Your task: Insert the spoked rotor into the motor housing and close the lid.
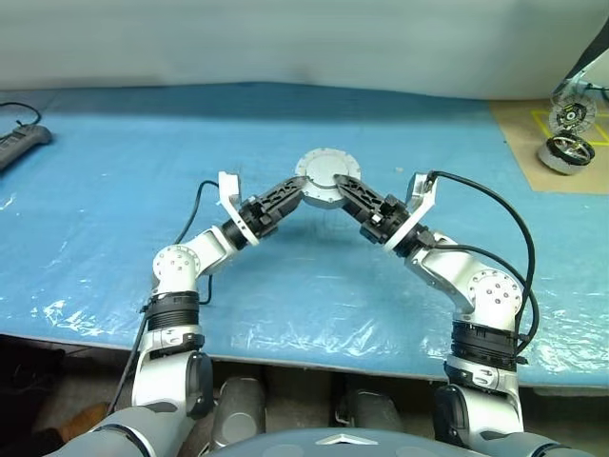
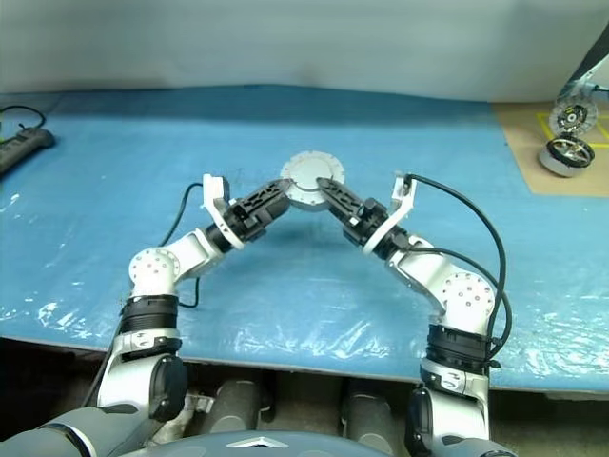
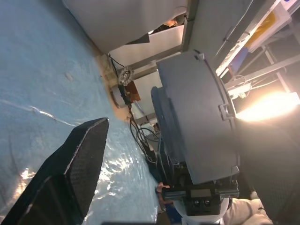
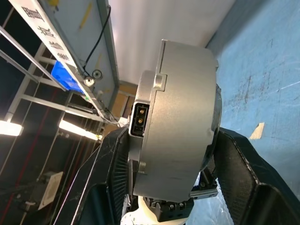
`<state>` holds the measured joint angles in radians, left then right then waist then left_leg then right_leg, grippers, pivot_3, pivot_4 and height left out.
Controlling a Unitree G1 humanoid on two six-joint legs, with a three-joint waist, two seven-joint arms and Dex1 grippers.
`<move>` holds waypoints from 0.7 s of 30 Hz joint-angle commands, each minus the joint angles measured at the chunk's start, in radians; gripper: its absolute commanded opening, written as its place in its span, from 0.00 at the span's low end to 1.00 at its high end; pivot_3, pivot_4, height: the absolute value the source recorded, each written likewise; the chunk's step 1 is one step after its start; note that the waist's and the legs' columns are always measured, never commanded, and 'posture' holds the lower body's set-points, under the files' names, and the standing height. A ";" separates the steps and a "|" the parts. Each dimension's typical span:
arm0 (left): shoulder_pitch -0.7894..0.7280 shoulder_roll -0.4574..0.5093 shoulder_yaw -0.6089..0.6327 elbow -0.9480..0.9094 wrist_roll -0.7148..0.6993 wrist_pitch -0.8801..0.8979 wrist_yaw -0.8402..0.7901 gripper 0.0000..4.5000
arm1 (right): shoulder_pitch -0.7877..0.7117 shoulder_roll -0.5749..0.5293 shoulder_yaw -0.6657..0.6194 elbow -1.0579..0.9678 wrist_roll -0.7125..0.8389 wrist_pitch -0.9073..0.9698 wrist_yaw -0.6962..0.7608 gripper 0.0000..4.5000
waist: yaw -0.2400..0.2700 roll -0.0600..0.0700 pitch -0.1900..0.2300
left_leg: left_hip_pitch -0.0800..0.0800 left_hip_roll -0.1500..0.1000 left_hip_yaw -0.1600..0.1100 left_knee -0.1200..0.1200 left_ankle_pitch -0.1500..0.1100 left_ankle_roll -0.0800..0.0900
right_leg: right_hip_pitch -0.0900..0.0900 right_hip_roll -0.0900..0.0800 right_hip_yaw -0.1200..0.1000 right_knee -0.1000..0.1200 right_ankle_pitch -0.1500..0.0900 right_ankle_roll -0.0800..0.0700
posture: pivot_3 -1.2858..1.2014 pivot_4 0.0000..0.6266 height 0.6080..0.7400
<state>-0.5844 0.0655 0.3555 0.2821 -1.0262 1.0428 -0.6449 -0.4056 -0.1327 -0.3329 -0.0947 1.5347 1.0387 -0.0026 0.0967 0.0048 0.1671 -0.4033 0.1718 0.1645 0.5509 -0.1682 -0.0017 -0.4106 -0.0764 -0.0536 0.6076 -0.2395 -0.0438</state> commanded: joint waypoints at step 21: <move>-0.091 -0.120 -0.049 0.070 0.048 -0.120 0.084 0.79 | 0.011 -0.066 0.068 -0.055 0.081 -0.058 0.018 0.52 | 0.001 0.000 0.000 | -0.003 -0.002 -0.009 0.010 -0.002 -0.003 | 0.005 0.000 -0.002 0.001 0.002 0.003 | 0.52 0.24 1.00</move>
<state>-0.6848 -0.0542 0.3222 0.3760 -0.9920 0.9252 -0.5659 -0.3755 -0.2037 -0.2619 -0.0966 1.5642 0.9997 -0.0156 0.0972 0.0043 0.1674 -0.4060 0.1701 0.1549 0.5615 -0.1703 -0.0048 -0.4059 -0.0763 -0.0561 0.6082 -0.2374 -0.0403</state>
